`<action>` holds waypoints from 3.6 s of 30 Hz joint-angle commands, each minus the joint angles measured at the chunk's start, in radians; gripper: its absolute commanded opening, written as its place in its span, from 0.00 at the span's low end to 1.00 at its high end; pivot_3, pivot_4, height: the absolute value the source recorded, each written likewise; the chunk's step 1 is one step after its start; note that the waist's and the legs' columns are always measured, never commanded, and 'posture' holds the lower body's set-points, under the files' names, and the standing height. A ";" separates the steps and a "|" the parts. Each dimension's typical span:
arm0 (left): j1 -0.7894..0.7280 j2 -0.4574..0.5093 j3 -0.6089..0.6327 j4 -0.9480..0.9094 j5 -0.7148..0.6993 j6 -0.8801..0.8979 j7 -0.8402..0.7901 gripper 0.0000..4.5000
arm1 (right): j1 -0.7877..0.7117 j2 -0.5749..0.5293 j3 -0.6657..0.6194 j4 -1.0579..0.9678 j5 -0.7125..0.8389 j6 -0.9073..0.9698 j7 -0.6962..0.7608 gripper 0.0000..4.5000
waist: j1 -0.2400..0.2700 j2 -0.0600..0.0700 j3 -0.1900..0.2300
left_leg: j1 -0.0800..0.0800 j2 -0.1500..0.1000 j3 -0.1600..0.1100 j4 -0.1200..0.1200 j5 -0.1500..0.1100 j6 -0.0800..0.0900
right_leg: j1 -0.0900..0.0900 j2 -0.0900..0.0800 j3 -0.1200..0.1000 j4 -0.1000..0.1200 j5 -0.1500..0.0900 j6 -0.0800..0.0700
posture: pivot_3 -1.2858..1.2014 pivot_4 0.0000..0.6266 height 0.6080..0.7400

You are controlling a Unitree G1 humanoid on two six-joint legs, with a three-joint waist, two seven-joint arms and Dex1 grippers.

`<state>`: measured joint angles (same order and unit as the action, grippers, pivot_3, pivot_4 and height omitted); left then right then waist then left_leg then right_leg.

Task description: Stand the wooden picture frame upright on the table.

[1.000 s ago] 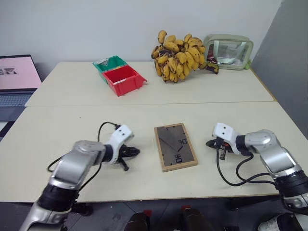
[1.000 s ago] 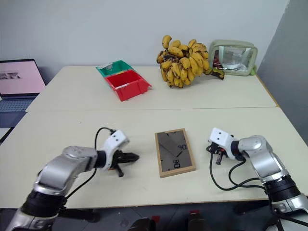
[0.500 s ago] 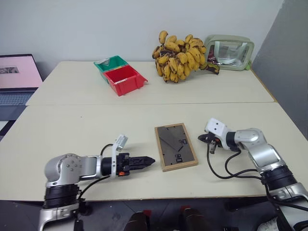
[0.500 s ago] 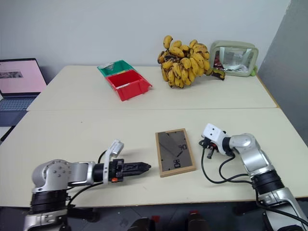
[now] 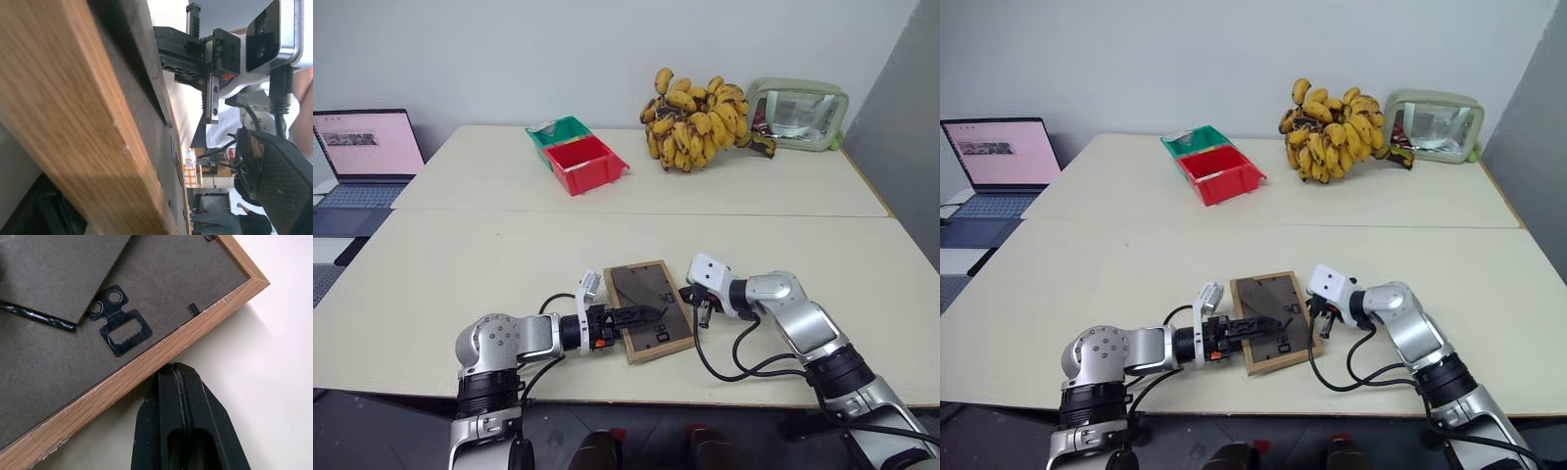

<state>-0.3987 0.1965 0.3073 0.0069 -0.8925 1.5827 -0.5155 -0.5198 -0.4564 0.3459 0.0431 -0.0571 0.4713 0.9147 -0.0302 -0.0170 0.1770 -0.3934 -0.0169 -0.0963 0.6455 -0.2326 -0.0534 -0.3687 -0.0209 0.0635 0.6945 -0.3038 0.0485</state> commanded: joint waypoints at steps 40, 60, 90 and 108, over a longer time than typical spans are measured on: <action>-0.224 0.508 -0.219 0.038 0.039 -0.306 -0.426 0.29 | -0.440 -0.073 -0.274 0.051 0.524 0.397 0.251 0.69 | -0.025 -0.004 0.006 | -0.011 0.010 0.001 -0.015 0.001 -0.002 | -0.014 0.007 -0.001 -0.014 0.005 -0.007 | 0.52 0.24 1.00; -0.312 0.527 -0.330 0.079 0.106 -0.384 -0.574 0.29 | -0.419 0.066 -0.209 -0.154 0.697 0.537 0.243 1.00 | -0.022 -0.003 0.007 | -0.026 0.009 0.001 -0.014 0.005 -0.007 | -0.029 0.003 -0.003 -0.013 0.005 -0.007 | 0.52 0.24 1.00; -0.303 0.450 -0.174 0.098 -0.431 0.032 -0.276 0.29 | -0.335 -0.093 -0.313 0.592 -0.393 -1.950 -0.385 1.00 | -0.042 -0.005 0.009 | -0.015 0.009 0.011 -0.001 0.004 -0.007 | -0.020 0.005 0.004 0.001 0.003 -0.003 | 0.52 0.24 1.00; -0.264 0.459 -0.172 0.117 -0.658 0.032 -0.080 0.29 | -0.450 -0.128 -0.216 0.671 -0.879 -1.952 -0.919 0.67 | -0.047 -0.005 0.009 | -0.013 0.007 0.008 -0.001 0.005 -0.008 | -0.020 0.007 0.006 0.003 0.003 -0.003 | 0.52 0.24 1.00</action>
<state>-0.6564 0.6452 0.1128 0.1533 -1.5013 1.6099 -0.5886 -0.9576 -0.5739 0.1251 0.7468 -0.9321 -1.4745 0.0482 -0.0772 -0.0221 0.1856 -0.4061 -0.0098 -0.0883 0.6446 -0.2276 -0.0609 -0.3888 -0.0143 0.0697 0.6976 -0.3009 0.0450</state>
